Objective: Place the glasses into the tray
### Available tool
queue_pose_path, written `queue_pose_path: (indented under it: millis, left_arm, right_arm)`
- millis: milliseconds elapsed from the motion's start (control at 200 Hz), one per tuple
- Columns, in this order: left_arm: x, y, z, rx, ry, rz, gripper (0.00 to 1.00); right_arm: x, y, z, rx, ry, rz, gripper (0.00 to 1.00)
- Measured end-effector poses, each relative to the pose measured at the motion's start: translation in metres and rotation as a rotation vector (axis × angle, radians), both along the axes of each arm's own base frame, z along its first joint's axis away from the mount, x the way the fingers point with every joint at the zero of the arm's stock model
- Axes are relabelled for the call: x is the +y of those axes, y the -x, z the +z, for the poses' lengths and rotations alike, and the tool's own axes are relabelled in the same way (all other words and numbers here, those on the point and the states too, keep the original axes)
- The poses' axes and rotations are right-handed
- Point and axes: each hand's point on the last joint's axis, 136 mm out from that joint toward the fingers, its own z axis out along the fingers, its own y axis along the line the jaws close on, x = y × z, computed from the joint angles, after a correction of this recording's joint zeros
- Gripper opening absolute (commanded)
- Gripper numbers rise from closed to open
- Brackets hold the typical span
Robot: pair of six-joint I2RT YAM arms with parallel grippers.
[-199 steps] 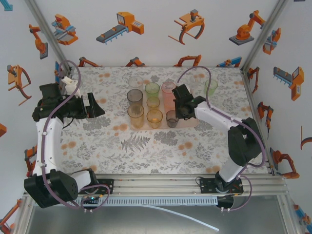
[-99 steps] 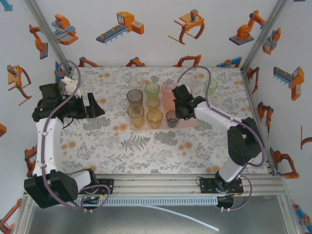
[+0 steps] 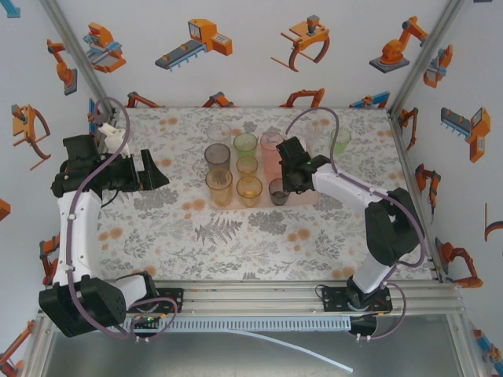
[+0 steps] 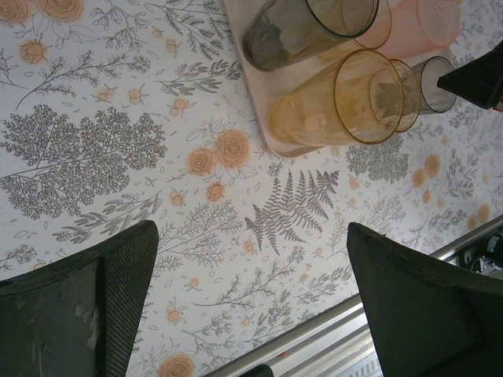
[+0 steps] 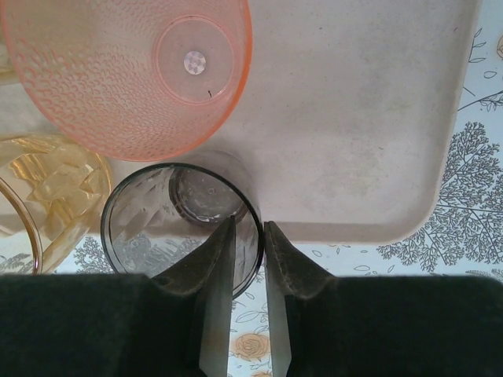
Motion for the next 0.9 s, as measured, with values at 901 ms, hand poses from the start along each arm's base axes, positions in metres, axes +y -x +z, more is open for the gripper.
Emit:
queue_pose_path:
  millis: [901]
  left_arm:
    - [-0.004,0.002,0.004,-0.009,0.017,-0.012,0.97]
  right_arm:
    - [-0.013,0.017,0.05,-0.037,-0.016,0.002,0.37]
